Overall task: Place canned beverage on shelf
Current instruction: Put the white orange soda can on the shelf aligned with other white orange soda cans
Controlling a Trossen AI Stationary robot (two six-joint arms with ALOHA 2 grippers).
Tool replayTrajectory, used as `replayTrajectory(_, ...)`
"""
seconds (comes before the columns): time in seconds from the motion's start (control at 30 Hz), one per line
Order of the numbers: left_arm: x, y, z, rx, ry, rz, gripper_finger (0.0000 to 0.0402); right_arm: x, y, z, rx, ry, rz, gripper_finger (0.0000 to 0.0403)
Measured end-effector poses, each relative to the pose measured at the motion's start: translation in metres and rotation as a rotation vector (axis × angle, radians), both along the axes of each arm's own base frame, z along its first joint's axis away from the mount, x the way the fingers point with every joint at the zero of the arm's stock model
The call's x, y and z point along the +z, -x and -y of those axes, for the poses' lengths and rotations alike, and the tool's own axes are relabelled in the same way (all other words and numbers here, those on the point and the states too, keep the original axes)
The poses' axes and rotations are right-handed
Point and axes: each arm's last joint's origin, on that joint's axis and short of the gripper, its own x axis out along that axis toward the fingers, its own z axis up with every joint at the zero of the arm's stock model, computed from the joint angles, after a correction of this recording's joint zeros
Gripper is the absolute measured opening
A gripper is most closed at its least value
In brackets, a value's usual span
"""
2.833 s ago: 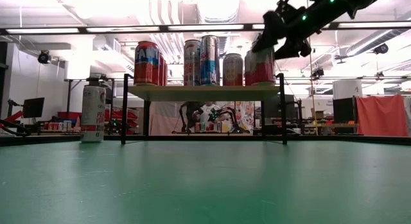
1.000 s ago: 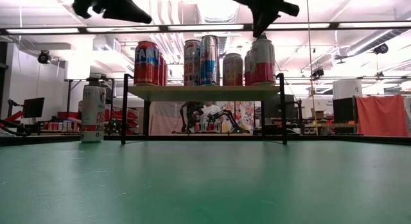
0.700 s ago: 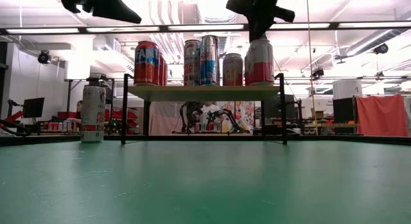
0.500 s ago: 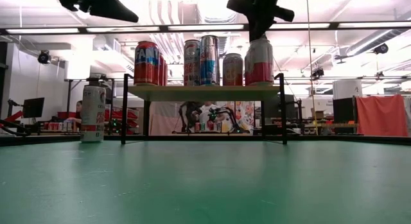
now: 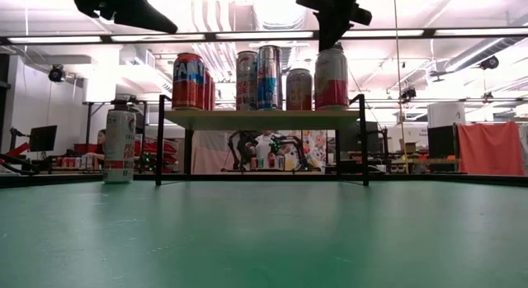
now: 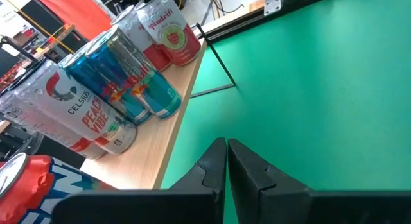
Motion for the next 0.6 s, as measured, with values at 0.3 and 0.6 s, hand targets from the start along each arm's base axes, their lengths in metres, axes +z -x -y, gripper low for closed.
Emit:
replayTrajectory(0.3,-0.002,0.0,0.0,0.004,0.007,-0.001,0.0,0.0,0.002,-0.001,0.084,0.025,-0.071,0.0009)
replayTrajectory(0.6,-0.003,0.0,0.0,0.004,0.006,-0.006,0.0,0.015,0.006,-0.002,0.075,0.049,-0.035,0.0009)
